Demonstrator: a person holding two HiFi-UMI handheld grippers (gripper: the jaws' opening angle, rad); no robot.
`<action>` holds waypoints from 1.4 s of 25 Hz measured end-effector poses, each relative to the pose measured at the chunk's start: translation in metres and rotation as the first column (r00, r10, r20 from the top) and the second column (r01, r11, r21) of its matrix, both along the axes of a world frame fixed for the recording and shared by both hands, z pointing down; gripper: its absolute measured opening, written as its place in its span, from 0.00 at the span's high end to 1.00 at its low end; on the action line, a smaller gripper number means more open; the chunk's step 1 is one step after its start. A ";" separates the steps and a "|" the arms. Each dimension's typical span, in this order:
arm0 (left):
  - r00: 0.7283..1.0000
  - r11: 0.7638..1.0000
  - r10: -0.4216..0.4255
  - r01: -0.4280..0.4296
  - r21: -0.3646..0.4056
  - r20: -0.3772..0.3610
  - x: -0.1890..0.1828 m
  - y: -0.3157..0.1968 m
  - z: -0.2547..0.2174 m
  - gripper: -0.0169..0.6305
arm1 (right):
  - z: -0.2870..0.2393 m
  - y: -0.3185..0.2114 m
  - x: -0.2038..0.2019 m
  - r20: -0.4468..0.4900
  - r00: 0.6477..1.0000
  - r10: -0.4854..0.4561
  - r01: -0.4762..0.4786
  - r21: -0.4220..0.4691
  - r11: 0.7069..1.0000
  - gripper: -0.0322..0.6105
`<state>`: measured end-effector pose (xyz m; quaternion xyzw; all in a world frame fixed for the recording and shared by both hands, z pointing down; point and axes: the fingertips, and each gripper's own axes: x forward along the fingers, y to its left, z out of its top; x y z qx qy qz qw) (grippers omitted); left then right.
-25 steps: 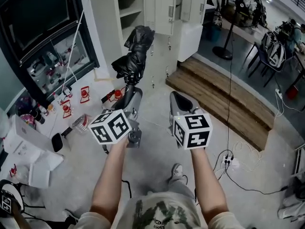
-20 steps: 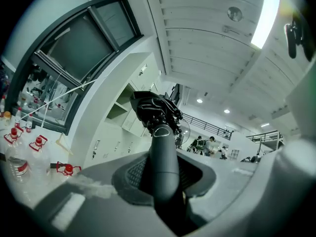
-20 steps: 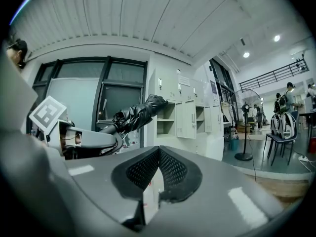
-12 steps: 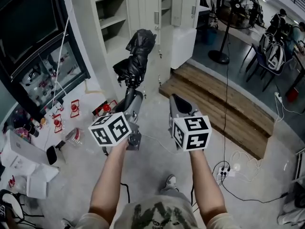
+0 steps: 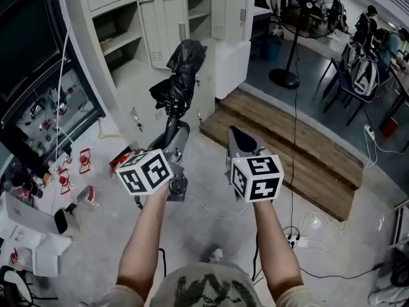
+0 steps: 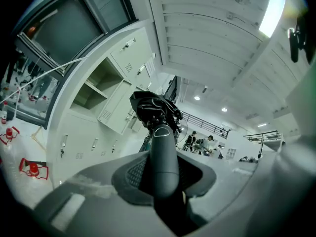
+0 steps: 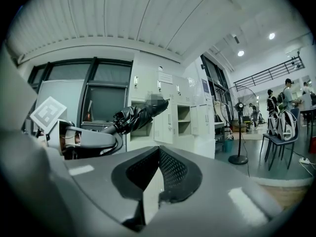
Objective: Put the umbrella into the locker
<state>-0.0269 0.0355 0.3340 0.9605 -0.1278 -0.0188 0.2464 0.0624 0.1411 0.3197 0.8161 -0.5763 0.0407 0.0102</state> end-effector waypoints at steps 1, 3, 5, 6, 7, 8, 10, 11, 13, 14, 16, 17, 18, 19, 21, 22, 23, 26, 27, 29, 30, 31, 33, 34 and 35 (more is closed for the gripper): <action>1.000 1.000 0.002 -0.002 0.000 0.001 0.009 0.001 0.000 0.79 | 0.001 0.001 0.009 0.002 1.000 0.000 0.000 0.000 1.000 0.96; 1.000 1.000 0.005 -0.005 0.000 0.004 0.025 0.004 0.002 0.79 | 0.003 0.004 0.025 0.005 1.000 0.002 -0.002 -0.003 1.000 0.96; 1.000 1.000 0.010 -0.010 0.002 0.011 0.039 0.005 0.003 0.79 | 0.004 0.005 0.038 0.011 1.000 0.005 -0.005 -0.005 1.000 0.96; 1.000 1.000 0.013 -0.013 0.003 0.015 0.045 0.005 0.003 0.79 | 0.005 0.005 0.044 0.014 1.000 0.006 -0.006 -0.006 1.000 0.96; 1.000 1.000 0.015 -0.015 0.003 0.017 0.050 0.004 0.003 0.79 | 0.006 0.003 0.049 0.017 1.000 0.006 -0.006 -0.007 1.000 0.96; 1.000 1.000 0.017 -0.017 0.001 0.019 0.056 0.003 0.004 0.79 | 0.007 0.002 0.053 0.019 1.000 0.005 -0.005 -0.009 1.000 0.96; 1.000 1.000 0.019 -0.019 -0.003 0.021 0.064 0.000 0.006 0.79 | 0.010 -0.001 0.059 0.021 1.000 0.003 -0.003 -0.012 1.000 0.96; 1.000 1.000 0.019 -0.019 -0.005 0.022 0.067 -0.001 0.008 0.79 | 0.011 -0.003 0.062 0.020 1.000 0.002 -0.002 -0.014 1.000 0.96; 1.000 1.000 0.015 -0.015 -0.004 0.024 0.072 -0.003 0.010 0.79 | 0.012 -0.005 0.067 0.020 1.000 0.000 0.000 -0.015 1.000 0.96; 1.000 1.000 0.010 -0.010 -0.001 0.027 0.074 -0.004 0.011 0.79 | 0.013 -0.007 0.070 0.021 1.000 -0.003 0.003 -0.014 1.000 0.95; 1.000 1.000 -0.004 0.004 0.000 0.030 0.077 -0.008 0.013 0.79 | 0.014 -0.012 0.074 0.020 1.000 -0.017 0.017 -0.011 1.000 0.96; 0.999 1.000 -0.014 0.014 -0.001 0.032 0.077 -0.011 0.015 0.79 | 0.014 -0.016 0.075 0.019 0.999 -0.027 0.028 -0.011 1.000 0.96; 0.999 1.000 -0.024 0.024 0.000 0.035 0.077 -0.013 0.016 0.79 | 0.015 -0.020 0.076 0.018 0.999 -0.039 0.039 -0.011 0.999 0.96; 0.999 0.999 -0.035 0.035 0.000 0.038 0.076 -0.016 0.017 0.79 | 0.016 -0.024 0.076 0.019 0.999 -0.051 0.051 -0.010 0.999 0.96; 0.998 0.998 -0.057 0.057 0.002 0.041 0.072 -0.025 0.018 0.79 | 0.016 -0.036 0.074 0.021 0.997 -0.076 0.076 -0.011 0.997 0.96; 0.997 0.998 -0.068 0.068 0.002 0.041 0.070 -0.032 0.018 0.79 | 0.015 -0.044 0.072 0.020 0.996 -0.089 0.089 -0.011 0.996 0.96; 0.996 0.997 -0.082 0.082 0.001 0.039 0.066 -0.040 0.018 0.79 | 0.015 -0.053 0.070 0.019 0.995 -0.103 0.103 -0.011 0.995 0.96; 0.991 0.991 -0.129 0.130 -0.010 0.034 0.055 -0.068 0.017 0.79 | 0.016 -0.082 0.064 0.019 0.989 -0.144 0.145 -0.015 0.989 0.96; 0.989 0.989 -0.146 0.146 -0.016 0.032 0.052 -0.077 0.017 0.79 | 0.017 -0.091 0.062 0.020 0.987 -0.157 0.158 -0.018 0.987 0.96; 0.984 0.984 -0.176 0.177 -0.027 0.028 0.047 -0.095 0.019 0.79 | 0.020 -0.109 0.060 0.019 0.983 -0.181 0.181 -0.026 0.983 0.96; 0.982 0.981 -0.189 0.190 -0.031 0.026 0.044 -0.103 0.020 0.79 | 0.022 -0.117 0.059 0.018 0.981 -0.192 0.192 -0.029 0.981 0.96; 0.979 0.979 -0.202 0.202 -0.034 0.024 0.042 -0.111 0.022 0.79 | 0.024 -0.126 0.058 0.016 0.979 -0.202 0.203 -0.032 0.979 0.96; 0.975 0.974 -0.223 0.224 -0.034 0.021 0.039 -0.128 0.025 0.79 | 0.027 -0.145 0.057 0.011 0.975 -0.223 0.223 -0.037 0.974 0.96; 0.973 0.972 -0.232 0.232 -0.034 0.021 0.038 -0.138 0.026 0.79 | 0.028 -0.155 0.057 0.009 0.972 -0.233 0.233 -0.041 0.972 0.96; 0.971 0.970 -0.239 0.240 -0.035 0.021 0.038 -0.148 0.027 0.79 | 0.029 -0.166 0.057 0.007 0.970 -0.242 0.242 -0.045 0.969 0.96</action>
